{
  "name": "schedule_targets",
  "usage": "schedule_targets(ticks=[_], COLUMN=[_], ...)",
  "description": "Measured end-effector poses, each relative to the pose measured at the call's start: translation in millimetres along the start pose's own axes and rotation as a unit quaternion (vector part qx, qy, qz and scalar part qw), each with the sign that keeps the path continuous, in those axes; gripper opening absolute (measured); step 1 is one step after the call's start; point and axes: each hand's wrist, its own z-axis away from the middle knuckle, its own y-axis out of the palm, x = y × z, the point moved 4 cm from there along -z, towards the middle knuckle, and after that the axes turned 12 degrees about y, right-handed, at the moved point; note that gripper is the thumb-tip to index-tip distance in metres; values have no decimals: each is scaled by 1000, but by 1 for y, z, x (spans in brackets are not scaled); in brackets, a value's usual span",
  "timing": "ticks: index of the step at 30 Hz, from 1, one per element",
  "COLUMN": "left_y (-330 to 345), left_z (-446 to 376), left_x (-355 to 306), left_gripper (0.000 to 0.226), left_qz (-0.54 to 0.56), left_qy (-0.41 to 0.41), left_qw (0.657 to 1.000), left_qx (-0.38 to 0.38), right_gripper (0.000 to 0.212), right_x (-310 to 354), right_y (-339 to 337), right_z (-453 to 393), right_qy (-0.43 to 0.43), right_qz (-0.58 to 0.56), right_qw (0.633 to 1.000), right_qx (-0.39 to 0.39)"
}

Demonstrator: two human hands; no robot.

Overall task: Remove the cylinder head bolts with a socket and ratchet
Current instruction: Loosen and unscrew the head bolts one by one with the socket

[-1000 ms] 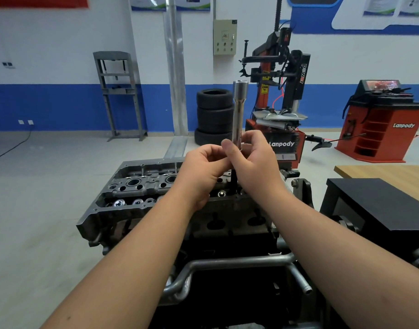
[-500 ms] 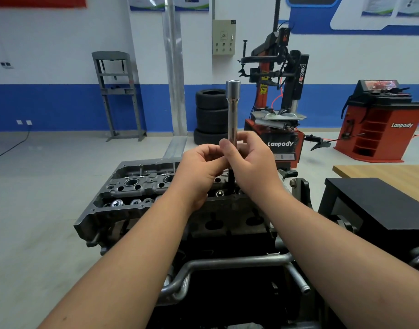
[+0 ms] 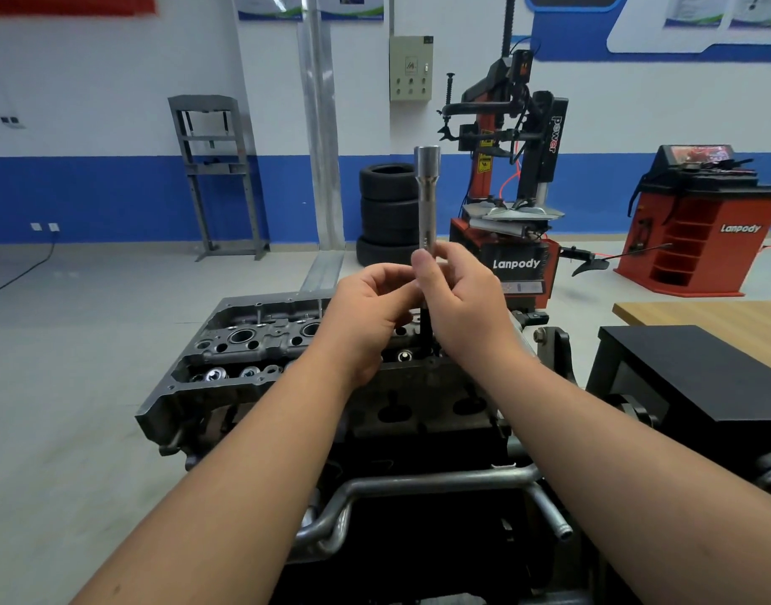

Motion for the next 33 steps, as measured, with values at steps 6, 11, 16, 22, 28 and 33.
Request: schedule_targets(ticks=[6, 11, 16, 22, 28, 33], left_y=[3, 4, 3, 3, 4, 4], left_z=[1, 1, 1, 1, 2, 2], left_x=[-3, -5, -4, -2, -5, -4], left_gripper=[27, 16, 16, 19, 16, 16], left_qz=[1, -1, 2, 5, -1, 5], left_qy=[10, -4, 1, 5, -7, -10], left_qw=[1000, 1000, 1000, 1000, 1000, 1000], left_qx=[24, 23, 5, 20, 15, 11], right_gripper=[18, 20, 27, 20, 21, 24], right_x=[-3, -3, 2, -5, -2, 1], right_y=[-1, -2, -1, 1, -1, -2], right_z=[-2, -3, 0, -4, -2, 0], right_qy=[18, 8, -13, 7, -2, -6], right_qz=[-18, -2, -12, -15, -1, -3], right_qw=[1000, 1000, 1000, 1000, 1000, 1000], right_qx=[-9, -5, 11, 8, -7, 5])
